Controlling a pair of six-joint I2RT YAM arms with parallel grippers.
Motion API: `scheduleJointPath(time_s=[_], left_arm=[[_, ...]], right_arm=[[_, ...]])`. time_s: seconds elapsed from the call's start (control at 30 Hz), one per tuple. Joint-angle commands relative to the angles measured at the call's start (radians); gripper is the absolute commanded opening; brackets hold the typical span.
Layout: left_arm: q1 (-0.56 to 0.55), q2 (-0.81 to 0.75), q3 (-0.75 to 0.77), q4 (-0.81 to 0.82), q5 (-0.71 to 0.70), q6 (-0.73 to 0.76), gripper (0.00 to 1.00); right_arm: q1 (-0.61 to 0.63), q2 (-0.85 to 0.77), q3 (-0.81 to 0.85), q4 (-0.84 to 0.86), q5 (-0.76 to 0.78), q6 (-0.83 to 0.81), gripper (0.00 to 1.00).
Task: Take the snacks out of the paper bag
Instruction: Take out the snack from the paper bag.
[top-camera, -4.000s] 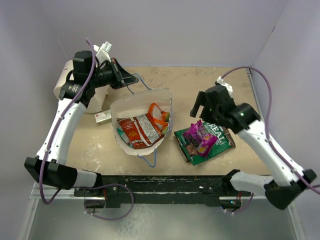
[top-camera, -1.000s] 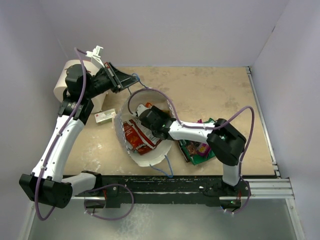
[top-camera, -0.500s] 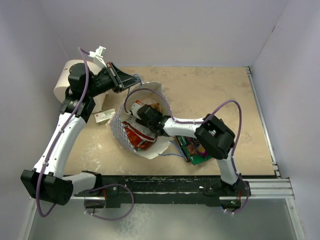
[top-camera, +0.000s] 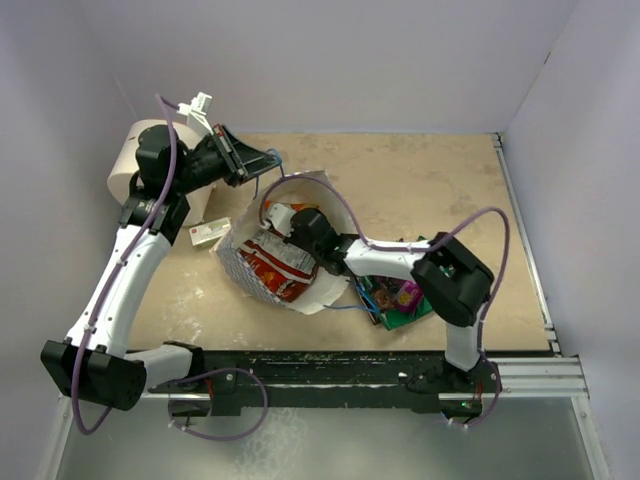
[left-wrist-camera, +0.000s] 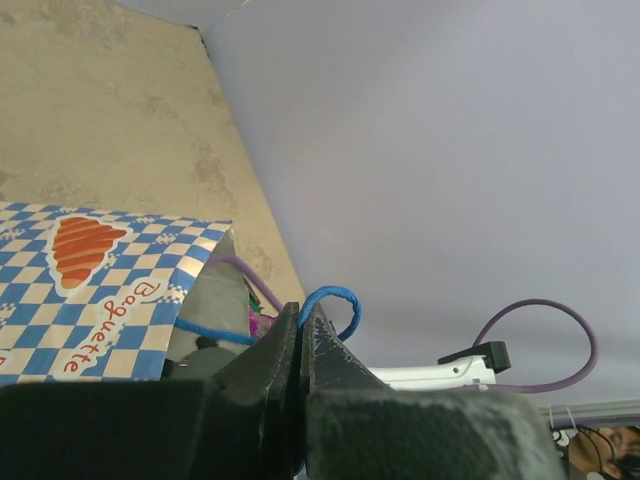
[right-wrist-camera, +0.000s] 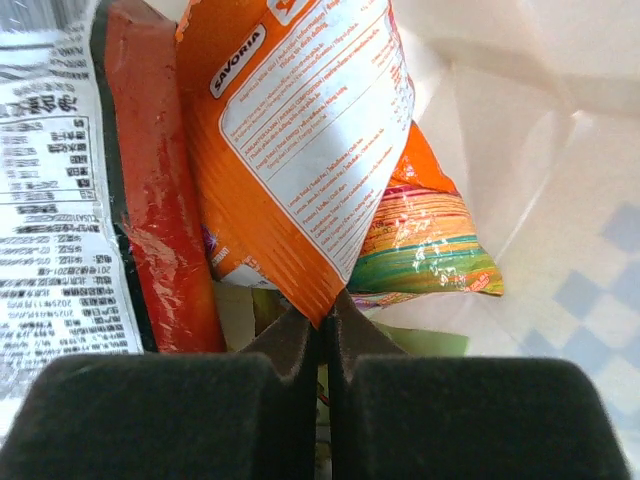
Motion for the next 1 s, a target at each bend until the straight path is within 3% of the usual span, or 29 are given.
scheduleJointPath(time_s=[0.0, 0.4, 0.7, 0.87, 0.97], left_arm=[[-0.003, 0.007, 0.061, 0.02, -0.012, 0.012, 0.0], [-0.002, 0.026, 0.08, 0.019, -0.038, 0.022, 0.0], [-0.002, 0.036, 0.089, -0.026, -0.073, 0.048, 0.0], [-0.002, 0.05, 0.089, -0.059, -0.096, 0.058, 0.0], [-0.002, 0.051, 0.081, -0.067, -0.101, 0.059, 0.0]], right_arm=[[0.008, -0.203, -0.033, 0.053, -0.162, 0.017, 0.0], [0.039, -0.461, -0.043, -0.159, -0.285, 0.191, 0.0], [0.039, -0.698, 0.063, -0.487, -0.308, 0.292, 0.0], [0.039, -0.842, 0.142, -0.682, -0.243, 0.323, 0.0], [0.039, -0.901, 0.211, -0.761, -0.118, 0.342, 0.0]])
